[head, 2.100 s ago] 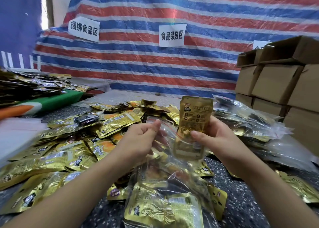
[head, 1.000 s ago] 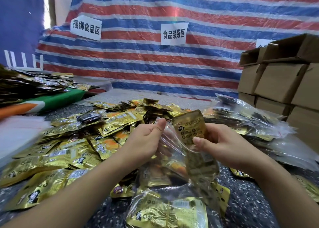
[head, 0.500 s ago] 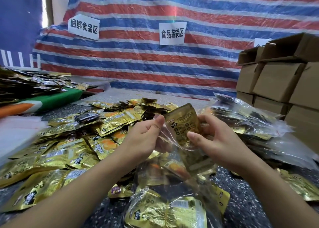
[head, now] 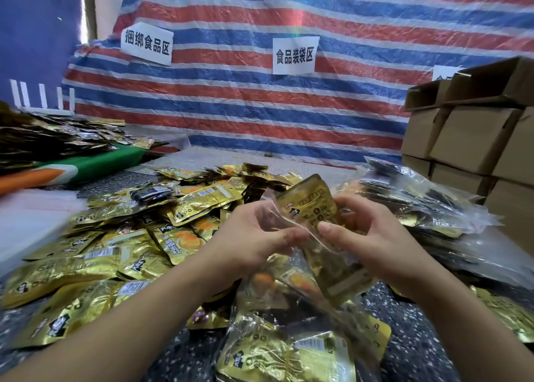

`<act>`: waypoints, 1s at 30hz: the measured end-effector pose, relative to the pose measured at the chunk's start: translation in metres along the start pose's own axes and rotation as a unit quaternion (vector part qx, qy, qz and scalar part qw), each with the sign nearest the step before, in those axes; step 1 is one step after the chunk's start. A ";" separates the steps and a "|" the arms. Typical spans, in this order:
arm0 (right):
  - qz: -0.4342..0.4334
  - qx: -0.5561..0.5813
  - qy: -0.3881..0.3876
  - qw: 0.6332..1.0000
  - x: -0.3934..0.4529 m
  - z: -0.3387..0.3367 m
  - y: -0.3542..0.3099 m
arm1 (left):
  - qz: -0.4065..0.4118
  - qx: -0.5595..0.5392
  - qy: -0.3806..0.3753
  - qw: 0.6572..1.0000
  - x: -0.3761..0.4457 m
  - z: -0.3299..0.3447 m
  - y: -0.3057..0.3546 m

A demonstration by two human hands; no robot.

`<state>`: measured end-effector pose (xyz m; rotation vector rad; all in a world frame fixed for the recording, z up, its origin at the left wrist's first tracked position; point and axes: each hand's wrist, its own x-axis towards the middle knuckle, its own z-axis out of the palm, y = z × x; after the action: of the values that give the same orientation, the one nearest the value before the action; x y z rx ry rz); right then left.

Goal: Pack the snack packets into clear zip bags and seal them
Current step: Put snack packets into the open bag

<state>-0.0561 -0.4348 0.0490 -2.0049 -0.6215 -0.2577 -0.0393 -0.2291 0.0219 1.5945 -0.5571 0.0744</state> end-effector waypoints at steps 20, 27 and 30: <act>-0.074 -0.084 0.093 0.989 0.001 0.006 -0.003 | -0.033 -0.064 0.081 0.994 0.003 -0.002 0.001; -0.058 -0.002 0.126 0.990 0.005 0.010 0.003 | -0.076 -0.040 0.082 0.993 0.003 -0.002 -0.001; -0.047 0.032 0.114 0.992 0.006 0.012 0.004 | -0.062 -0.013 0.103 0.993 0.004 -0.002 -0.002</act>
<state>-0.0501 -0.4241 0.0428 -1.8546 -0.5706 -0.5101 -0.0347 -0.2287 0.0215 1.5707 -0.2969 0.1350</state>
